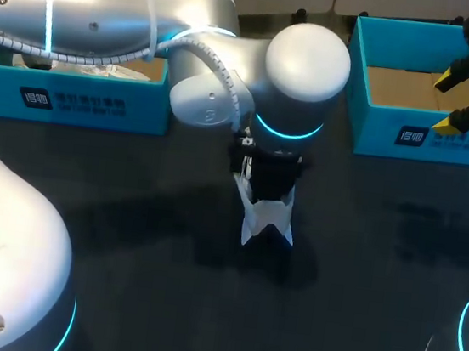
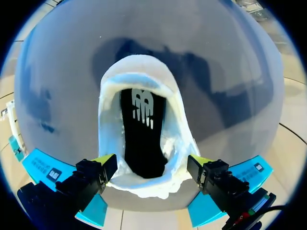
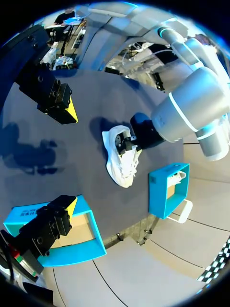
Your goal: Take the shoe out of the shoebox, open the shoe tongue, remove and reinsert the insole, then place the shoe into the shoebox
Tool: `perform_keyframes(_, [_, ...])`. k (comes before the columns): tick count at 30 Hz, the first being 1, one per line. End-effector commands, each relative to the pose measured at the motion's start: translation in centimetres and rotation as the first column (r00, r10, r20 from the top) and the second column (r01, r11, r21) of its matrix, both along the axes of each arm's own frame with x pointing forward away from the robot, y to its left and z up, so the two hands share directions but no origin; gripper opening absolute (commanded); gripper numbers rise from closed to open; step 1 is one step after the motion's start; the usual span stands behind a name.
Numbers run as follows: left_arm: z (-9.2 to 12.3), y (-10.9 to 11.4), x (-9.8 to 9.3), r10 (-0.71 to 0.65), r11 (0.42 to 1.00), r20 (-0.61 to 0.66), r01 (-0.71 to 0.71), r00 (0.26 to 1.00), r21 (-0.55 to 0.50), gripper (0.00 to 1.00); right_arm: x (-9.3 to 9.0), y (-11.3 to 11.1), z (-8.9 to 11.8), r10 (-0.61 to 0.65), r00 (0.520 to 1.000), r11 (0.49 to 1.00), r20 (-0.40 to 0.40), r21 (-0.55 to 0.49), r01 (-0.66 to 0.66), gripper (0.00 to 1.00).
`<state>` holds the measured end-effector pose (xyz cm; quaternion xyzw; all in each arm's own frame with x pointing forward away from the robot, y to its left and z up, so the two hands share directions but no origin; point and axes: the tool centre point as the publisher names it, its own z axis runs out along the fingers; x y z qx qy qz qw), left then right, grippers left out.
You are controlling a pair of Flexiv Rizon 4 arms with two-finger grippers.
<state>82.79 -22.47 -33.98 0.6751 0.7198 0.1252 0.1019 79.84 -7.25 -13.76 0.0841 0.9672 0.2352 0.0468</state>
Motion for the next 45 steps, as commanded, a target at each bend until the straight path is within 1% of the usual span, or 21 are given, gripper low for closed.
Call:
perform_keyframes(1, [0.8,0.2,0.5,-0.004,1.000,-0.010,0.003,1.000,-0.013,1.00,0.1,0.1,0.0,0.000,1.000,1.000,-0.003,-0.002,0.000,1.00])
perform_keyframes(8, [1.8,0.5,0.6,-0.007,0.998,-0.031,0.005,0.999,-0.058,1.00,0.1,0.1,0.0,0.000,1.000,1.000,-0.003,-0.002,0.000,1.00])
perform_keyframes(14, [2.5,0.8,0.3,-0.013,0.997,-0.028,0.011,1.000,-0.070,1.00,0.1,0.1,0.0,0.000,1.000,1.000,-0.003,-0.002,0.000,1.00])
perform_keyframes(20, [3.6,0.6,1.2,-0.006,0.997,-0.017,0.005,1.000,-0.073,1.00,0.1,0.1,0.0,0.000,1.000,1.000,-0.003,-0.002,0.000,1.00])
perform_keyframes(21, [3.7,0.6,1.3,-0.007,0.997,-0.015,0.006,1.000,-0.074,0.93,0.1,0.1,0.0,0.000,1.000,1.000,-0.003,-0.002,0.000,1.00])
perform_keyframes(22, [3.8,0.5,1.4,-0.008,0.997,-0.014,0.007,1.000,-0.075,0.82,0.1,0.1,0.0,0.000,1.000,1.000,-0.003,-0.002,0.000,1.00])
perform_keyframes(23, [3.9,0.4,1.5,-0.009,0.997,-0.013,0.008,1.000,-0.075,0.79,0.1,0.1,0.0,0.000,1.000,1.000,-0.003,-0.002,0.000,1.00])
perform_keyframes(24, [4.0,0.3,1.5,-0.013,0.997,-0.014,0.012,1.000,-0.076,0.67,0.1,0.1,0.0,0.000,1.000,1.000,-0.003,-0.002,0.000,1.00])
perform_keyframes(25, [4.0,0.2,1.6,-0.014,0.997,-0.014,0.013,1.000,-0.077,0.59,0.1,0.1,0.0,0.000,1.000,1.000,-0.003,-0.002,0.000,1.00])
perform_keyframes(26, [4.0,0.1,1.6,-0.016,0.997,-0.014,0.015,1.000,-0.077,0.48,0.1,0.1,0.0,0.000,1.000,1.000,-0.003,-0.002,0.000,1.00])
perform_keyframes(27, [4.1,-0.1,1.7,-0.017,0.997,-0.013,0.016,1.000,-0.077,0.45,0.1,0.1,0.0,0.000,1.000,1.000,-0.003,-0.002,0.000,1.00])
perform_keyframes(28, [4.1,-0.1,1.8,-0.018,0.997,-0.013,0.017,1.000,-0.077,0.45,0.1,0.1,0.0,0.000,1.000,1.000,-0.003,-0.002,0.000,1.00])
perform_keyframes(30, [4.1,-0.4,1.8,-0.022,0.997,-0.013,0.021,1.000,-0.077,0.42,0.1,0.1,0.0,0.000,1.000,1.000,-0.003,-0.002,0.000,1.00])
perform_keyframes(32, [4.0,-0.6,1.9,-0.023,0.997,-0.016,0.022,1.000,-0.078,0.43,0.1,0.1,0.0,0.000,1.000,1.000,-0.003,-0.002,0.000,1.00])
perform_keyframes(35, [3.6,-0.8,1.9,-0.021,0.997,-0.033,0.019,0.999,-0.080,0.42,0.1,0.1,0.0,0.000,1.000,1.000,-0.003,-0.002,0.000,1.00])
perform_keyframes(40, [2.4,-0.8,1.2,-0.012,0.997,-0.053,0.008,0.999,-0.079,0.42,0.1,0.1,0.0,0.000,1.000,1.000,-0.003,-0.002,0.000,1.00])
perform_keyframes(45, [1.3,-0.9,0.4,0.003,0.995,-0.105,-0.013,0.995,-0.097,0.42,0.1,0.1,0.0,0.000,1.000,1.000,-0.003,-0.002,0.000,1.00])
